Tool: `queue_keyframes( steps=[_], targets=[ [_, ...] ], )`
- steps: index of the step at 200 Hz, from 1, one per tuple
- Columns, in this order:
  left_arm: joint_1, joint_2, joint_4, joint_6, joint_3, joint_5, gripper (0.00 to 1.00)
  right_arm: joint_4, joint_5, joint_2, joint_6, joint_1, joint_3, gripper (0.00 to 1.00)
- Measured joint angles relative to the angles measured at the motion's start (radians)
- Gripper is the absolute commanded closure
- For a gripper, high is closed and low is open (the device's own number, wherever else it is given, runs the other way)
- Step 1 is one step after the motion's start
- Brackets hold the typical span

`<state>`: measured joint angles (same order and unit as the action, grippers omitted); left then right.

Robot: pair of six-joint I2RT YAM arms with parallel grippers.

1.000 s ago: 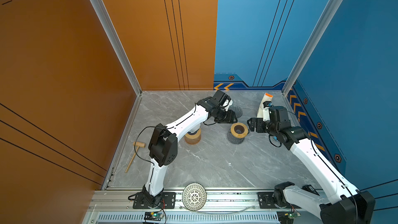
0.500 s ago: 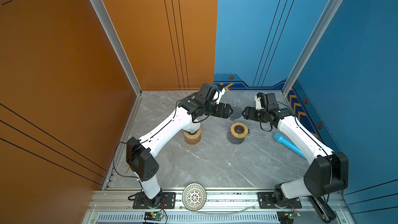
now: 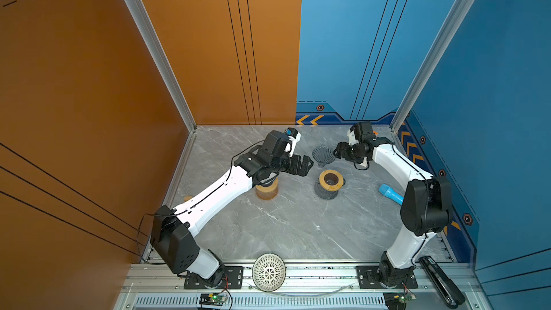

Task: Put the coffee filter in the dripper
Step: 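Withdraw the left gripper while the right gripper reaches to the glass dripper, then grasp the clear glass dripper rim with the right gripper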

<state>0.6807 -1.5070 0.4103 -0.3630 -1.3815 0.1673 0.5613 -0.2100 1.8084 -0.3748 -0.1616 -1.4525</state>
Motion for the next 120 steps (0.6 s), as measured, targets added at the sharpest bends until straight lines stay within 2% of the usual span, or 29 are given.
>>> queue_keyframes(
  steps=[120],
  targets=[
    [-0.001,0.004,-0.023,-0.038,0.015,-0.001,0.02,0.0,-0.06,0.19,0.003,0.0,-0.112,0.42]
  ],
)
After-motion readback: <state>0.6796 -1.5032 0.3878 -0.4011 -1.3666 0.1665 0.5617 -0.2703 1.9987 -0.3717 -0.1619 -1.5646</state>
